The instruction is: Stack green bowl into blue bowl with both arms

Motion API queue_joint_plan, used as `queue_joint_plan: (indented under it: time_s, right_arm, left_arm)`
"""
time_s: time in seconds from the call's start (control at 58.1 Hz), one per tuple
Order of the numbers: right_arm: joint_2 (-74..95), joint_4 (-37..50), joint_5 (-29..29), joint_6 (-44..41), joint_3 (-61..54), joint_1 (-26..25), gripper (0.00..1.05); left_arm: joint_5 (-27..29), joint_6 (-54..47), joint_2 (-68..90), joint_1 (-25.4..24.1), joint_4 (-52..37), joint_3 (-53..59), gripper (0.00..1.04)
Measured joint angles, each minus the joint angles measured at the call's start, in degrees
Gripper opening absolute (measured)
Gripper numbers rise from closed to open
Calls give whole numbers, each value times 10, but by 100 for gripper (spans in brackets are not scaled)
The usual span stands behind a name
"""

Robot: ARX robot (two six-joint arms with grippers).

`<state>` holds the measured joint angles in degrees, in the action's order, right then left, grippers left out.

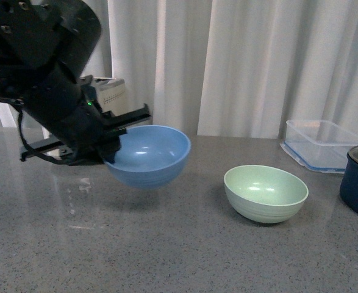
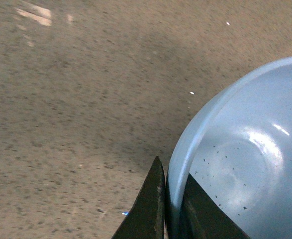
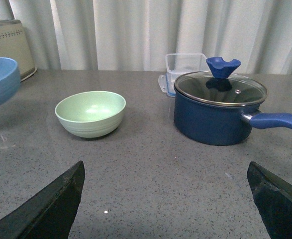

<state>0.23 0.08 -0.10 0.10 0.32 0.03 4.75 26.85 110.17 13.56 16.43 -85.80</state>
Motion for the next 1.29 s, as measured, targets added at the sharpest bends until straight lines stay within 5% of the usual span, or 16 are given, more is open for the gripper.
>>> queue_joint_plan:
  time_s: [0.758, 1.137, 1.292]
  right_arm:
    - [0, 0, 0, 0, 0, 0, 95]
    - [0, 0, 0, 0, 0, 0, 95]
    - [0, 0, 0, 0, 0, 0, 95]
  left_arm:
    - [20, 39, 124, 57, -16, -72, 4]
    - [11, 24, 108, 58, -20, -71, 68]
    - [77, -41, 10, 64, -156, 11, 93]
